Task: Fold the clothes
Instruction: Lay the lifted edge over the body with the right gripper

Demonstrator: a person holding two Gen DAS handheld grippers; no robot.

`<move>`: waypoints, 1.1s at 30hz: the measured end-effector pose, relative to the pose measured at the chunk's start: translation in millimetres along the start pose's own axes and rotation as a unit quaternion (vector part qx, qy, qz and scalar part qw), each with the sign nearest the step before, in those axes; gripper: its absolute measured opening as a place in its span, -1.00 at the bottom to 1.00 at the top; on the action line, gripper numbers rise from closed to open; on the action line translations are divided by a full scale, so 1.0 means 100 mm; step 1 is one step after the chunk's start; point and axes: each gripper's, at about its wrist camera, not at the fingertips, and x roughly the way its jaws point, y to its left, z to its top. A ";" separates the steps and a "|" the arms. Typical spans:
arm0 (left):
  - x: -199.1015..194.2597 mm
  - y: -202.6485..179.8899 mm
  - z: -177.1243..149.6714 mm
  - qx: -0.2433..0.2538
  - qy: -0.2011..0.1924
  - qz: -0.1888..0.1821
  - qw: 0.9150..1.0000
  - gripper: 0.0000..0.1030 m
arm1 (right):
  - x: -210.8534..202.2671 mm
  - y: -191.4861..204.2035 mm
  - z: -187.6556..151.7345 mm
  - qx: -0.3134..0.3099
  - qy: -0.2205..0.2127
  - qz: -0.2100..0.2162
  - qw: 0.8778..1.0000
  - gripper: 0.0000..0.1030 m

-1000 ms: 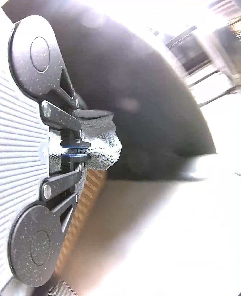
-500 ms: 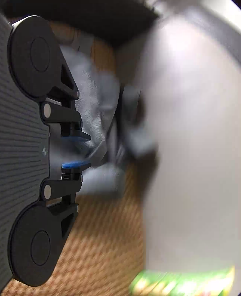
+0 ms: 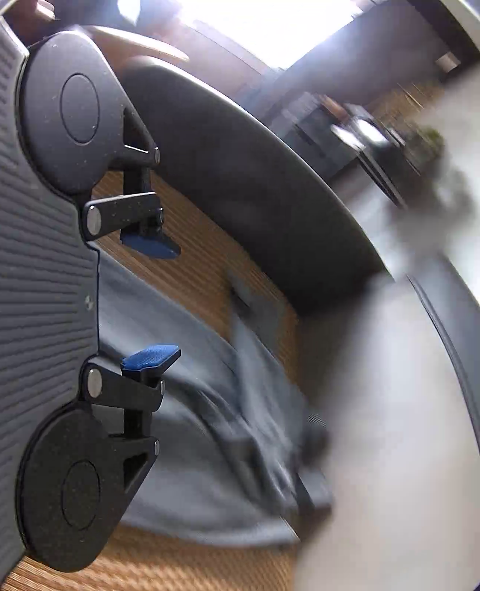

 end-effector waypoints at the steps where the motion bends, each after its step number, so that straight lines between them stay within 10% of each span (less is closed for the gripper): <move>1: 0.04 0.02 -0.07 0.003 0.014 -0.007 1.000 0.15 | 0.00 0.12 -0.12 -0.009 0.021 0.013 1.000 0.13; 7: 0.21 0.15 -0.29 0.035 0.048 -0.032 0.998 0.16 | 0.41 0.61 -0.73 -0.058 0.121 0.059 0.989 0.14; 16: 0.29 0.57 -0.39 0.043 0.056 -0.054 0.996 0.05 | 1.28 1.07 -0.78 -0.146 0.177 0.070 0.971 0.14; 19: 0.10 0.69 -0.38 0.036 0.048 -0.074 0.995 0.09 | 1.33 1.17 -0.83 -0.168 0.211 0.077 0.960 -0.92; 23: -0.14 0.83 -0.38 0.026 0.044 -0.105 0.993 0.16 | 0.80 1.49 -0.89 -0.242 0.195 0.110 0.944 -0.94; 30: -0.05 0.85 -0.47 0.025 0.066 -0.125 0.990 0.18 | 0.50 1.38 -1.52 -0.372 0.293 0.054 0.879 -0.69; 33: 0.09 0.77 -0.45 0.032 0.070 -0.125 0.989 0.17 | 0.35 1.30 -1.50 -0.364 0.288 0.036 0.885 -0.54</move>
